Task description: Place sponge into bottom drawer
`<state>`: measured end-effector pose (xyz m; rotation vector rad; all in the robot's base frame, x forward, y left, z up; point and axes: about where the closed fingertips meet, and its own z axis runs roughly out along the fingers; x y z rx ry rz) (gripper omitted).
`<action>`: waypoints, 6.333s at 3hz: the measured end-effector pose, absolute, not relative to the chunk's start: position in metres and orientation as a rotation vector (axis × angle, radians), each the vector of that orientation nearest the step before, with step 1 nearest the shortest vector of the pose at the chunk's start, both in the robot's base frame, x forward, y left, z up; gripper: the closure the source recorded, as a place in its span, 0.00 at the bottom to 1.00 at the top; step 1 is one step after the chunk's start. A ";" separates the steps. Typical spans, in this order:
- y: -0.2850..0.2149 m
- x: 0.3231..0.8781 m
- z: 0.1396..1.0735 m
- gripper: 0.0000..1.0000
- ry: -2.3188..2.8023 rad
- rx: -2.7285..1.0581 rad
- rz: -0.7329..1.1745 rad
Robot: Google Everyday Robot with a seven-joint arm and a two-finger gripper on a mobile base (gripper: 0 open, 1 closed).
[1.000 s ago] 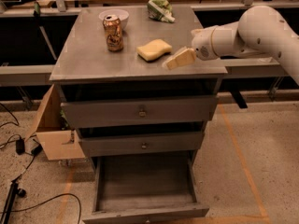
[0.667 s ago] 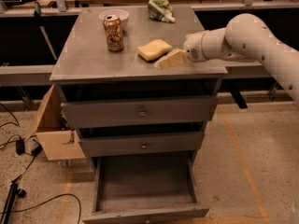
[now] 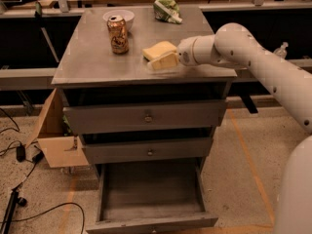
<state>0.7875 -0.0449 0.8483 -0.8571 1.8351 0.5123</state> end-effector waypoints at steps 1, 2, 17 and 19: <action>-0.032 0.800 0.847 0.15 1.803 -0.850 0.523; -0.026 0.804 0.845 0.38 1.795 -0.850 0.521; -0.039 0.551 0.340 1.00 2.298 -0.838 0.870; -0.009 0.550 0.274 1.00 2.245 -0.931 0.953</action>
Offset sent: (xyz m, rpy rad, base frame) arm 0.0222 0.0188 -0.0041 0.0248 -0.0441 -0.0018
